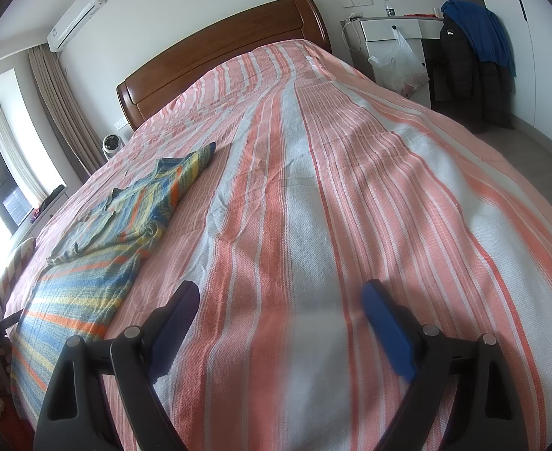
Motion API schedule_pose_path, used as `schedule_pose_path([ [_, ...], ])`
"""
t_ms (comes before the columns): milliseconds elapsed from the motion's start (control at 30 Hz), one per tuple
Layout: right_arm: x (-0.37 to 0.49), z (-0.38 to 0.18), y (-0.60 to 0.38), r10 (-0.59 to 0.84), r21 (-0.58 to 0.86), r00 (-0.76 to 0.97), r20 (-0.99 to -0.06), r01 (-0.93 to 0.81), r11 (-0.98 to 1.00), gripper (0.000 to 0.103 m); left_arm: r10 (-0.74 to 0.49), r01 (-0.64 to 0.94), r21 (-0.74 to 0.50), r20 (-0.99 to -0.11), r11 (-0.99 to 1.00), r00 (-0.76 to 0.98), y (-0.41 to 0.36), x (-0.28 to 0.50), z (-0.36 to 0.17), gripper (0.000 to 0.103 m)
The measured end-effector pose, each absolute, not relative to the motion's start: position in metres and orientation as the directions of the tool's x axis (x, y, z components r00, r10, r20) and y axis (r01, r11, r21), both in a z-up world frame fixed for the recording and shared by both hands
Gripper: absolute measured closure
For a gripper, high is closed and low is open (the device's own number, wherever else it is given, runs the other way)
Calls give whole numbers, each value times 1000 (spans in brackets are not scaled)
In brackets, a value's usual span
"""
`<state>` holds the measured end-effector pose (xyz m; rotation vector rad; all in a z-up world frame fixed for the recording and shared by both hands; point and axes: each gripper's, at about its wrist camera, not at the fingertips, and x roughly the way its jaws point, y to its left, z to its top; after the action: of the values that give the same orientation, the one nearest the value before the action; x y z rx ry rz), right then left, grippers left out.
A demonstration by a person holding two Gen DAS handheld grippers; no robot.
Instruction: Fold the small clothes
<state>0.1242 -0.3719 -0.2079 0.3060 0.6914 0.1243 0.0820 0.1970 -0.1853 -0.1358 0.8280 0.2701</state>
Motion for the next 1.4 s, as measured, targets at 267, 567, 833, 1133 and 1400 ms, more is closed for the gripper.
schedule_pose_path([
  [267, 124, -208, -372, 213, 318, 765, -607, -12, 948, 15, 184, -289, -13, -741, 957, 645, 197, 82, -186, 0],
  [567, 124, -208, -372, 213, 318, 766, -607, -12, 948, 15, 184, -288, -13, -741, 958, 646, 197, 82, -186, 0],
  [833, 124, -209, -372, 213, 318, 766, -607, -12, 948, 15, 184, -287, -12, -740, 958, 647, 197, 83, -186, 0],
  [1133, 124, -209, -372, 213, 318, 766, -606, -12, 948, 15, 184, -286, -12, -740, 958, 647, 197, 83, -186, 0],
  [1400, 124, -209, -372, 213, 318, 766, -606, -12, 948, 15, 182, -285, -16, -734, 958, 654, 197, 83, -187, 0],
])
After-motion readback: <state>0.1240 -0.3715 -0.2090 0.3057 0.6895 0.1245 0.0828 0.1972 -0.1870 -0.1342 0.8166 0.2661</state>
